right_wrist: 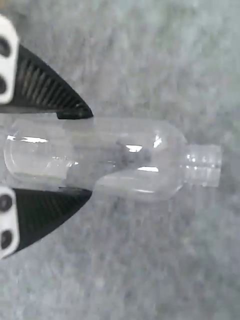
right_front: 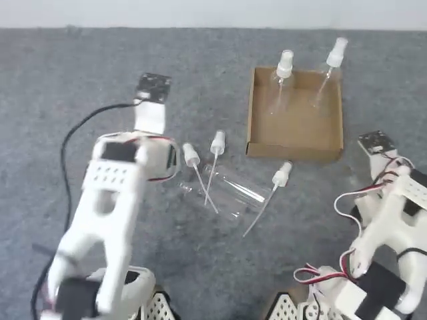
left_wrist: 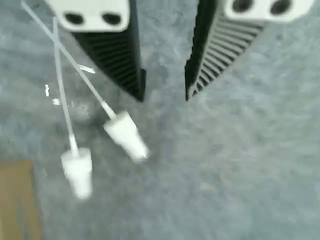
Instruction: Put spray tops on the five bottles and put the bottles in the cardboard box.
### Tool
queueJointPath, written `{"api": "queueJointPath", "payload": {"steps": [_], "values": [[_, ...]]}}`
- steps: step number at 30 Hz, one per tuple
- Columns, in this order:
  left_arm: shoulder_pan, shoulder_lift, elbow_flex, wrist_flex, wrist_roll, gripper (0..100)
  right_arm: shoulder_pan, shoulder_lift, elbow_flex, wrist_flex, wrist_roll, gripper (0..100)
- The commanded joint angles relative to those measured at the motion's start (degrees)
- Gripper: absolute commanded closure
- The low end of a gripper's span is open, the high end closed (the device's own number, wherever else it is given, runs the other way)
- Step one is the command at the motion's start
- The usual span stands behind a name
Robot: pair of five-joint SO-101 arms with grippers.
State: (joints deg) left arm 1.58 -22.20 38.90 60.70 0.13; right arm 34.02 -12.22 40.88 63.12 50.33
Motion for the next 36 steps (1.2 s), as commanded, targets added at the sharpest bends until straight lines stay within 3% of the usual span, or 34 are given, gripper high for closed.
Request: {"api": "queueJointPath", "payload": {"steps": [1,8,18,30,36], "values": [[3.0,11.5,-8.4,-3.7,6.7,86,2.2,-0.3,-1.2,-3.2,1.2,98.9],[3.0,28.0,-18.2,-5.1,14.6,86,2.2,0.0,-1.1,-3.2,1.3,98.9],[4.1,35.3,-24.1,-5.1,17.1,86,1.9,0.1,-1.1,-3.2,1.3,98.9],[4.7,41.5,-25.0,-1.4,13.1,87,2.2,0.1,-1.1,-3.2,1.3,98.9],[5.0,40.8,-25.0,-1.7,10.5,97,2.2,0.1,-1.1,-3.2,1.2,98.9]]}}
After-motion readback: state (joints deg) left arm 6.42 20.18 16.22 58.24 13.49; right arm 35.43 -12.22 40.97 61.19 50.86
